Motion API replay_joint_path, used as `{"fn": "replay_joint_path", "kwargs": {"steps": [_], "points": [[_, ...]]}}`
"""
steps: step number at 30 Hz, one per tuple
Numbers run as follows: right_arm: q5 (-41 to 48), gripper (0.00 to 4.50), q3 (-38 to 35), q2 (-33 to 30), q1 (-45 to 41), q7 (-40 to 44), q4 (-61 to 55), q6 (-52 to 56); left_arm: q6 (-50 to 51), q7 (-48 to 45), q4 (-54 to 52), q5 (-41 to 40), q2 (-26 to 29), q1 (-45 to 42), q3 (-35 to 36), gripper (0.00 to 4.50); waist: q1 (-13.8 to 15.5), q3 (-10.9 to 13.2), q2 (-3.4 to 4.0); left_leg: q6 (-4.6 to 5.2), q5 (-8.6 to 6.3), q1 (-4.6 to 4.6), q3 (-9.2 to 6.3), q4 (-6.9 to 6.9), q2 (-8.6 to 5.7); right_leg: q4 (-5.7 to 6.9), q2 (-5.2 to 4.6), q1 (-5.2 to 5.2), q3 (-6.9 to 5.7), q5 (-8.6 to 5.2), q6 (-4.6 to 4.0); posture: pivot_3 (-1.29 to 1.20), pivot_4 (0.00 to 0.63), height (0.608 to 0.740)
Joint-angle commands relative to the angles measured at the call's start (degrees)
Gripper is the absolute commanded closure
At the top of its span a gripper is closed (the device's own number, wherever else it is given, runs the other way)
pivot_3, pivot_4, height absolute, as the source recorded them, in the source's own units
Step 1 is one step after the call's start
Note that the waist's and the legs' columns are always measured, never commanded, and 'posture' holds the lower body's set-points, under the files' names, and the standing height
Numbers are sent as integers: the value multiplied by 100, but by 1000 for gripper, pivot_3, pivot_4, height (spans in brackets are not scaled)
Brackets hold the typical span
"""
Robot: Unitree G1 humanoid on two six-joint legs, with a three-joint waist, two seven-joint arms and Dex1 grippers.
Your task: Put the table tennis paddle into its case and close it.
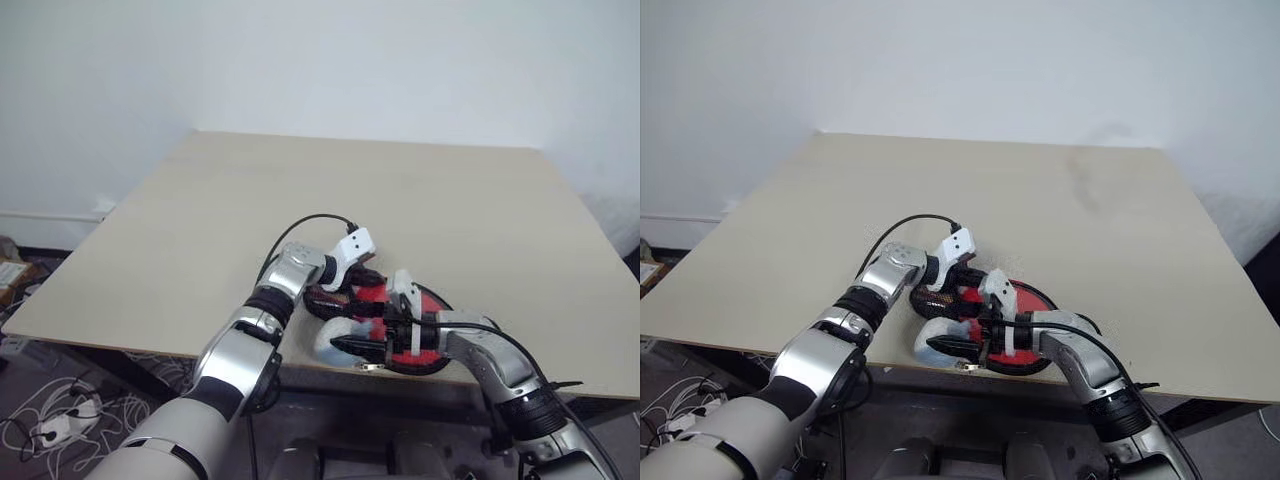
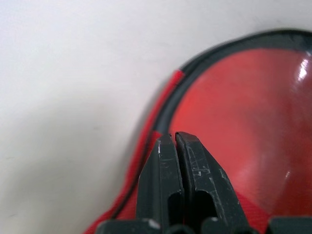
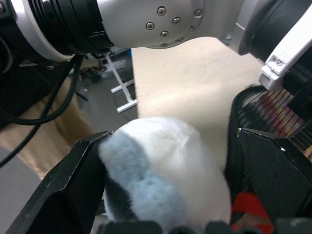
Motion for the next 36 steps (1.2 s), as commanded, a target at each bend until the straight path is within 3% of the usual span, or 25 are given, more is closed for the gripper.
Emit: {"fn": "replay_joint_path", "kwargs": {"steps": [1, 13, 21, 26, 30, 36], "points": [[-324, 13, -209, -86, -30, -398, 377, -84, 81, -306, -753, -636, 240, -208, 553, 4500, -2, 0, 0, 0, 0, -2, 2, -7, 0, 0, 0, -7, 3, 2, 1, 0, 0, 740], [-338, 13, -86, -126, -99, -518, 557, -317, 1889, -1851, -3728, -2052, 1270, 1025, 611, 4500, -27, -1, 3, 1, 3, 1, 0, -53, 0, -6, 0, -19, 9, 6, -3, 0, 0, 740], [-321, 13, -245, -177, -234, -812, 850, -568, 2509, -2149, -4600, -2602, 1919, 1436, 665, 4500, 39, 3, 24, 2, 5, 10, 0, -21, -12, -4, -4, 7, 12, 7, -11, 0, 0, 740], [-558, 13, -438, -66, -399, -944, 1200, -768, 2702, -2243, -4908, -2855, 2168, 1487, 705, 4500, -71, -1, 30, 4, 6, 27, 8, -28, 11, 6, 14, 3, 13, 8, -12, 0, 0, 740], [-687, 13, -531, -48, -475, -923, 1381, -898, 2715, -2355, -5364, -2859, 2322, 1695, 454, 4500, -103, -1, 30, 5, 8, 20, 9, -35, 9, 23, 13, -14, 17, 10, -15, 0, 0, 740], [-765, 13, -598, -8, -533, -876, 1509, -984, 2044, -2306, -5528, -2098, 2412, 2040, -427, 4500, -112, -1, 30, 5, 7, 19, 12, -34, 3, 12, 8, -7, 21, 10, -15, 0, 0, 740]]}}
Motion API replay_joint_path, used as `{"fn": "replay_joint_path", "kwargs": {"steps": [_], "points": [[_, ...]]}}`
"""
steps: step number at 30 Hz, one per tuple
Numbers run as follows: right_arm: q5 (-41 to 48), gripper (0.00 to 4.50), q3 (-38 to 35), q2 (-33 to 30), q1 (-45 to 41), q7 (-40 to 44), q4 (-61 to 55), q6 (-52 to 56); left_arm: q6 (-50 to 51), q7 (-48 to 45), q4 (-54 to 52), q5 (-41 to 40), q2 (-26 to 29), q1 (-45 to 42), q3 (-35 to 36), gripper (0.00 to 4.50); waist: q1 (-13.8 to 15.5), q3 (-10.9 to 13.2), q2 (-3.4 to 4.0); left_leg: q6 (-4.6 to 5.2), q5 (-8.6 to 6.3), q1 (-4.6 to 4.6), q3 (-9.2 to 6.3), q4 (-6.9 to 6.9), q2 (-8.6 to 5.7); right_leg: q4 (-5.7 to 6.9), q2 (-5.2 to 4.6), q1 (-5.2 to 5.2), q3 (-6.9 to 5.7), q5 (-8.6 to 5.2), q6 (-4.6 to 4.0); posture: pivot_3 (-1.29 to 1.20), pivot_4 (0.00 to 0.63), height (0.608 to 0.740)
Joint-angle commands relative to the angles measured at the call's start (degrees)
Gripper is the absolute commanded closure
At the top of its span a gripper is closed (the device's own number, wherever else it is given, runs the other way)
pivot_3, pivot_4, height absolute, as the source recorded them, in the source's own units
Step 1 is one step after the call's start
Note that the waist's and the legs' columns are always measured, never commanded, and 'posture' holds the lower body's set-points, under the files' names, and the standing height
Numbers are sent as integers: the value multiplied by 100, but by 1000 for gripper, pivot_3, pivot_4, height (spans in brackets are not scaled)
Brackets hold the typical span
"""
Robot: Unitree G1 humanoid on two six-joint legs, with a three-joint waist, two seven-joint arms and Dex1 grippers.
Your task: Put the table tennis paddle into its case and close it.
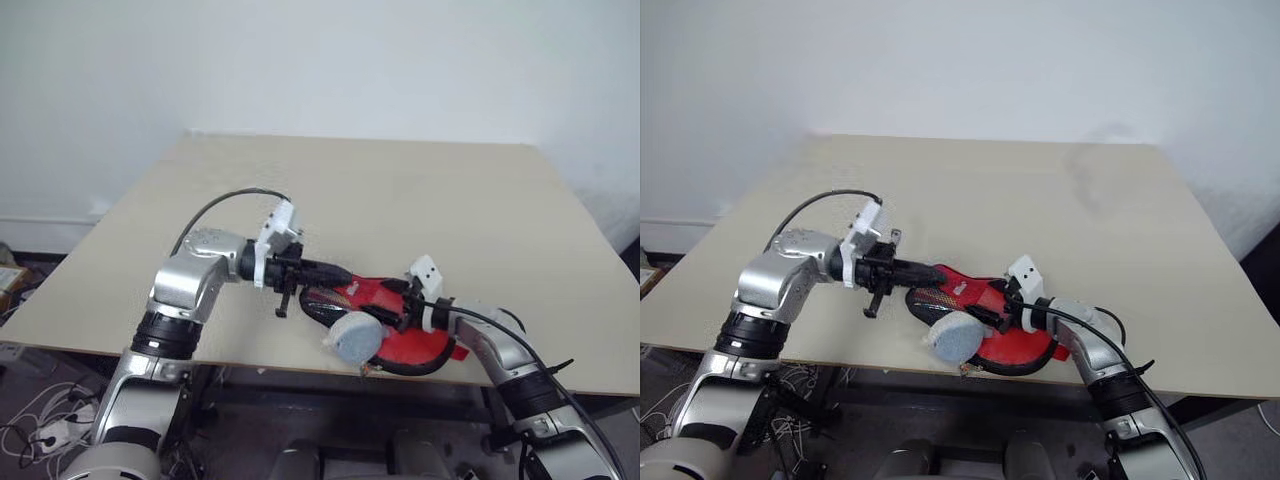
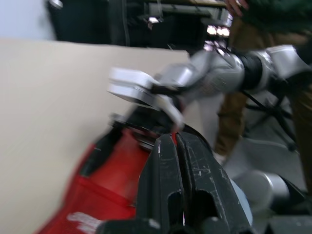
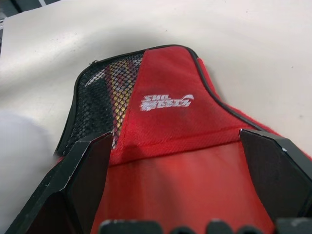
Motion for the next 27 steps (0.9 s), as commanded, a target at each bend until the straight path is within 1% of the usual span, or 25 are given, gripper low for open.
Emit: {"fn": "replay_joint_path", "kwargs": {"steps": [1, 4, 8, 16, 22, 27], "points": [[-69, 13, -145, 27, -167, 27, -2, -129, -537, 76, -123, 482, 31, 54, -478, 4500, 1, 0, 0, 0, 0, 0, 0, 1, 0, 1, 0, 0, 0, 0, 0, 0, 0, 740], [-91, 13, -166, 45, -186, 19, 25, -161, -763, 182, 49, 726, -53, 54, -736, 4500, -1, 0, 0, 0, 0, 0, 0, 2, 0, 2, 1, 0, 0, 0, 0, 0, 0, 740], [-139, 13, -191, 63, -210, 1, 54, -197, -810, 69, 93, 667, -97, 25, -802, 4500, -8, 0, 0, 1, 1, 0, 0, 3, 1, 3, 1, -2, 0, 0, 0, 0, 0, 740], [-114, 13, -323, 39, -203, 28, 24, -163, -749, -77, 241, 466, -108, -75, -665, 4500, -16, 0, 1, 2, 1, -2, -1, 0, 0, 3, 1, -4, 0, 0, 0, 0, 0, 740], [21, 13, -531, -6, -181, 122, -102, -95, -724, -33, 250, 481, -82, -3, -631, 4500, -16, 0, 1, 2, 1, -2, -1, 1, 0, 4, 1, -4, 0, 0, 0, 0, 0, 740], [-37, 13, -620, -130, -96, 131, -254, -98, -703, -45, 191, 491, -48, 67, -631, 4500, -16, 0, 1, 2, 1, -2, -1, 1, 0, 5, 1, -4, 0, 0, 0, 0, 0, 740]]}}
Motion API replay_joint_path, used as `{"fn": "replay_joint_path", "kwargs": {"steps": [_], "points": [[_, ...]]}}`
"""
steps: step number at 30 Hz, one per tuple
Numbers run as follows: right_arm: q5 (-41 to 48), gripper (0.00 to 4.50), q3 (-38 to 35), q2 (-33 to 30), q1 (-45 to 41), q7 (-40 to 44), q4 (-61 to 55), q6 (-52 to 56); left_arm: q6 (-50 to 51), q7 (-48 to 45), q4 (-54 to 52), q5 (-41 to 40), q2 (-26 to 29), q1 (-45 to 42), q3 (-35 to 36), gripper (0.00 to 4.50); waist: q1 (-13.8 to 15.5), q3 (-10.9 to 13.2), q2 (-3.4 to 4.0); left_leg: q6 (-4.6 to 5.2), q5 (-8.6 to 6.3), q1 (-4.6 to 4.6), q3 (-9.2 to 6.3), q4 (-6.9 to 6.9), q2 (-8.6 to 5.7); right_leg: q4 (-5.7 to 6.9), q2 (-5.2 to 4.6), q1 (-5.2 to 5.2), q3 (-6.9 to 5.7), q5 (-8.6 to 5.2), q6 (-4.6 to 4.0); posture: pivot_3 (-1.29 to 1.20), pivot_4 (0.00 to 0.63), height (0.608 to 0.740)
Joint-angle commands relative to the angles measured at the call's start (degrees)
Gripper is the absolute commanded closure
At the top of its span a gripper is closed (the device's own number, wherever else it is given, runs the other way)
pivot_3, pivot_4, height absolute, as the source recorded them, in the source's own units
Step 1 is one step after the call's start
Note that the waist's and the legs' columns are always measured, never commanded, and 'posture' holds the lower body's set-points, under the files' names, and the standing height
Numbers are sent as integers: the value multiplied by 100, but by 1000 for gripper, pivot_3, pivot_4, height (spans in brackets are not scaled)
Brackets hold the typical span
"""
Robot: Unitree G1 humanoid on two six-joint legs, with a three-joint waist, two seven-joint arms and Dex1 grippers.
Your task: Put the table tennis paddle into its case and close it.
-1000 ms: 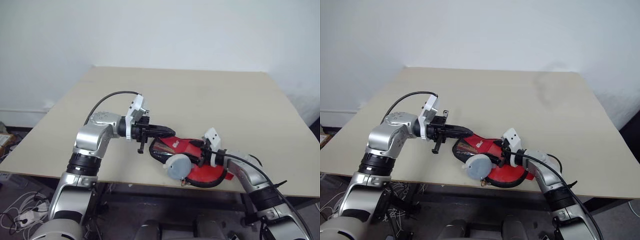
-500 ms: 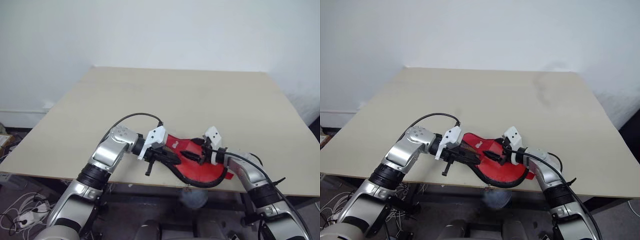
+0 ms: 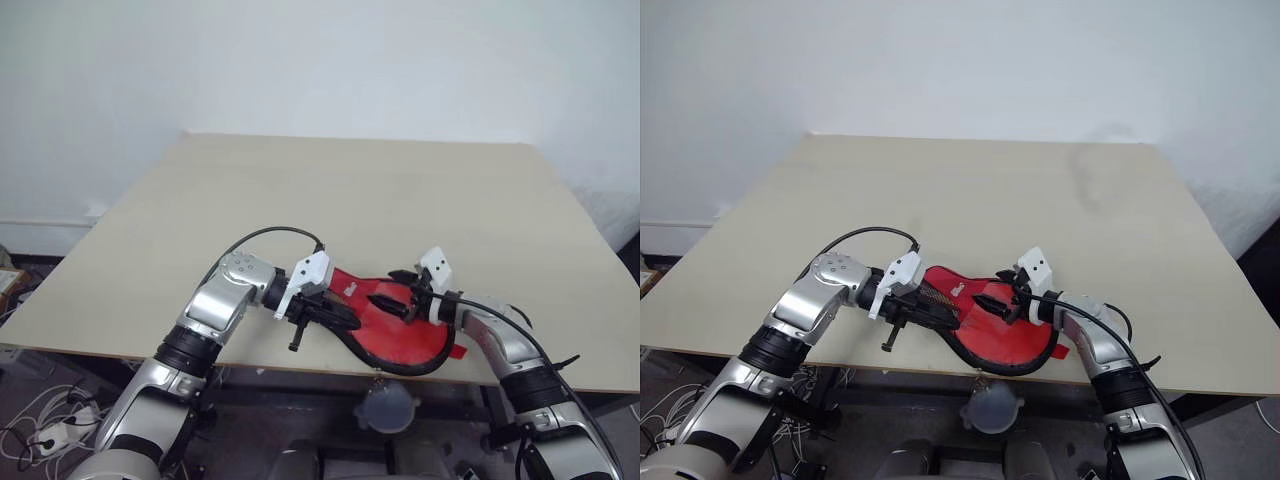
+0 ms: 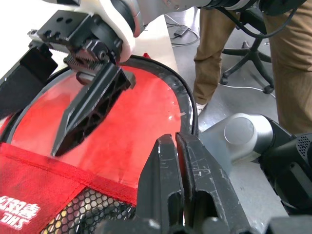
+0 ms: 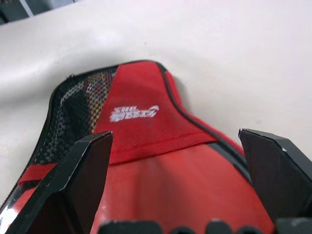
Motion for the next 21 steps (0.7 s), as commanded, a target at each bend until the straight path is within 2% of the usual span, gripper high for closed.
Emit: {"fn": "replay_joint_path", "kwargs": {"steps": [1, 10, 21], "points": [[45, 13, -212, -132, -5, 10, -371, -63, -8, -15, -141, -109, 69, -17, 106, 4500, 0, 0, 0, 0, 0, 0, 0, 0, 0, 0, 0, 0, 0, 0, 0, 0, 0, 740], [412, 13, -499, -631, 432, 329, -1093, 349, 37, -99, -193, -107, 117, 13, 53, 4500, 3, 0, 0, 0, 0, -2, 1, 1, 0, -2, 0, 1, 0, 0, 0, 0, 0, 740], [1536, 13, -1354, -2177, 1735, 1431, -2632, 1267, -48, -60, -25, -18, 86, 20, 52, 4500, 112, 2, 0, 1, -1, -5, 8, 13, 1, -9, -3, 6, 1, -2, -1, 0, 0, 740]]}}
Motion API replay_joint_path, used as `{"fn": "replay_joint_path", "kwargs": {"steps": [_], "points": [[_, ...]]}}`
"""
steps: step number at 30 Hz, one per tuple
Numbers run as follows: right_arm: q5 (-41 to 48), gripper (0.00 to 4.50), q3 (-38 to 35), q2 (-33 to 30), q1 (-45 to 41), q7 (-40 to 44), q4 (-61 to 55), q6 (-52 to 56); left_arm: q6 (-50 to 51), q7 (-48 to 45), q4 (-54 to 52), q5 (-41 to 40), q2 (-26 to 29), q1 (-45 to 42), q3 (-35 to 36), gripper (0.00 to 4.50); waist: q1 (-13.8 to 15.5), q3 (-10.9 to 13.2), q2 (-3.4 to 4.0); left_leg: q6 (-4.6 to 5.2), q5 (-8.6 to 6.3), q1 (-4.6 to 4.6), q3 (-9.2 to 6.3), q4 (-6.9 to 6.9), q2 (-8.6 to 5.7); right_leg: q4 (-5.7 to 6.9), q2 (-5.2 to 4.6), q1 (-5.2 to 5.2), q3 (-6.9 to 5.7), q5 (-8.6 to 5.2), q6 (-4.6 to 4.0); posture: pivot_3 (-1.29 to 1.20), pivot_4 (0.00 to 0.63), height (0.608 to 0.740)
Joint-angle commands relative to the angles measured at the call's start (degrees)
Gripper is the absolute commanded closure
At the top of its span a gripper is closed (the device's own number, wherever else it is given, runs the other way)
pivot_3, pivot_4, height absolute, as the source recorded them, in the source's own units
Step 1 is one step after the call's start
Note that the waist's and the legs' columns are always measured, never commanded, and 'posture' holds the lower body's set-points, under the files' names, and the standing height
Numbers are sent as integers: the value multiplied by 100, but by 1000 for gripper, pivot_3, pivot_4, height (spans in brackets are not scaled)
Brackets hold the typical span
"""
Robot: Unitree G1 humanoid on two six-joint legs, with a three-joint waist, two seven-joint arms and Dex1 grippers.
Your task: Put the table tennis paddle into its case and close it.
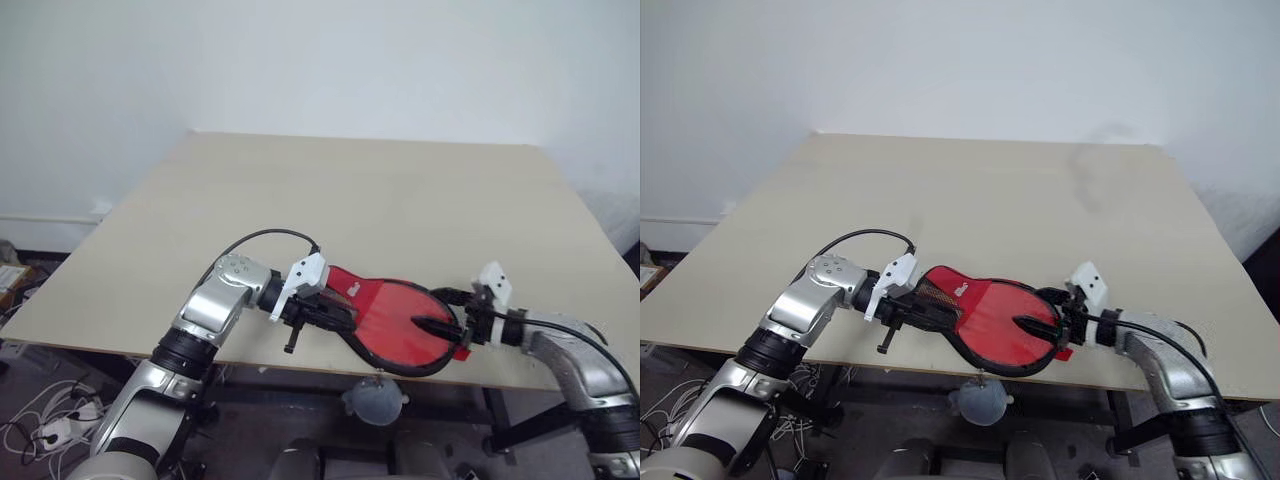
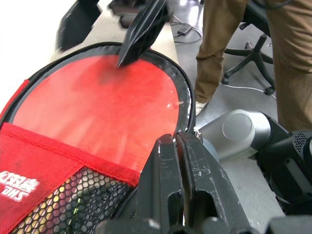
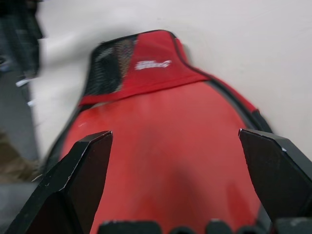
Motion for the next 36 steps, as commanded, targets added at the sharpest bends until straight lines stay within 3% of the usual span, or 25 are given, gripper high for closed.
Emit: {"fn": "replay_joint_path", "kwargs": {"steps": [1, 6, 15, 36], "points": [[480, 13, -416, -453, 253, 379, -612, 271, -103, 5, 5, -30, 4, -88, 48, 4500, 19, 1, -1, 0, 0, 0, 1, 3, 0, 0, 0, 1, -1, -1, -1, 0, 0, 740], [752, 13, -717, -1027, 762, 716, -854, 524, -172, 14, 129, 1, -45, -157, 42, 4500, 28, 3, -6, 0, -1, -6, 2, 21, -1, -9, -2, 8, 0, -8, -12, 0, 0, 740], [926, 13, -675, -1445, 1130, 1085, -857, 831, -262, 82, 270, 53, -176, -214, 36, 4500, 27, 5, -10, 0, -1, -9, 12, 28, 3, -10, -3, 5, 0, -8, -12, 0, 0, 740], [999, 13, -240, -1605, 1884, 1349, -886, 1450, -258, 238, 326, 66, -242, -180, 56, 4500, 31, 8, -18, 0, -2, -14, 14, 30, 2, -13, -4, 4, 0, -8, -11, 0, 0, 740]]}}
